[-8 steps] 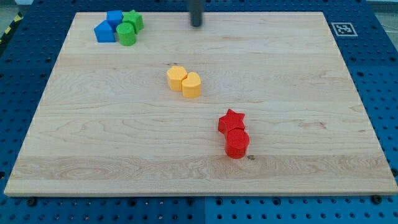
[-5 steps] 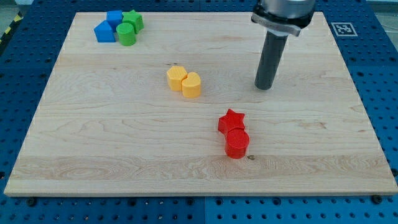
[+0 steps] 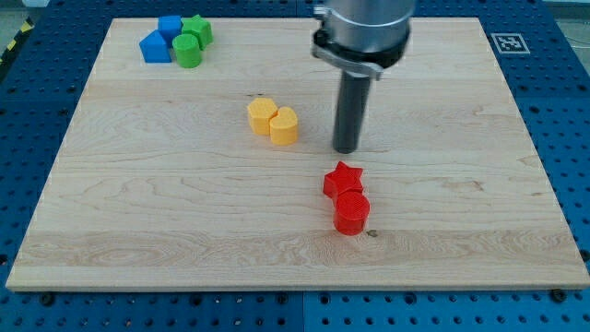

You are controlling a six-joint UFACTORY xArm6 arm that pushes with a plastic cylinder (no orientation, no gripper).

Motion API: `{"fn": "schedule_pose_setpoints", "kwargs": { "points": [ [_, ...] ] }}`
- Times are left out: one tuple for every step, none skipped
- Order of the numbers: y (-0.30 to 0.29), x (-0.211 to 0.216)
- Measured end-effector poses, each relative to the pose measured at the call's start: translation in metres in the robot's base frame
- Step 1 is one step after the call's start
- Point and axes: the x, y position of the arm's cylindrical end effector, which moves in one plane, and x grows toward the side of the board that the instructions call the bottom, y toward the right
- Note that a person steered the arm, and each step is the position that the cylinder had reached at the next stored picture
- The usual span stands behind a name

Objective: Separate the yellow blocks

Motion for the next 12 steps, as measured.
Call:
{"fn": "schedule_pose_setpoints", "kwargs": {
  "points": [
    [-0.060, -0.002],
    [-0.120, -0.025],
    [-0.153, -0.051],
    [-0.130, -0.023],
    [-0.082, 0.006],
    [-0.046, -0.004],
    [-0.044, -0.036],
    [-0.053, -0.045],
    [-0.097, -0.048],
    [-0.146, -0.048],
    [-0.166, -0.061],
    [-0.139, -0.053]
  ]
}}
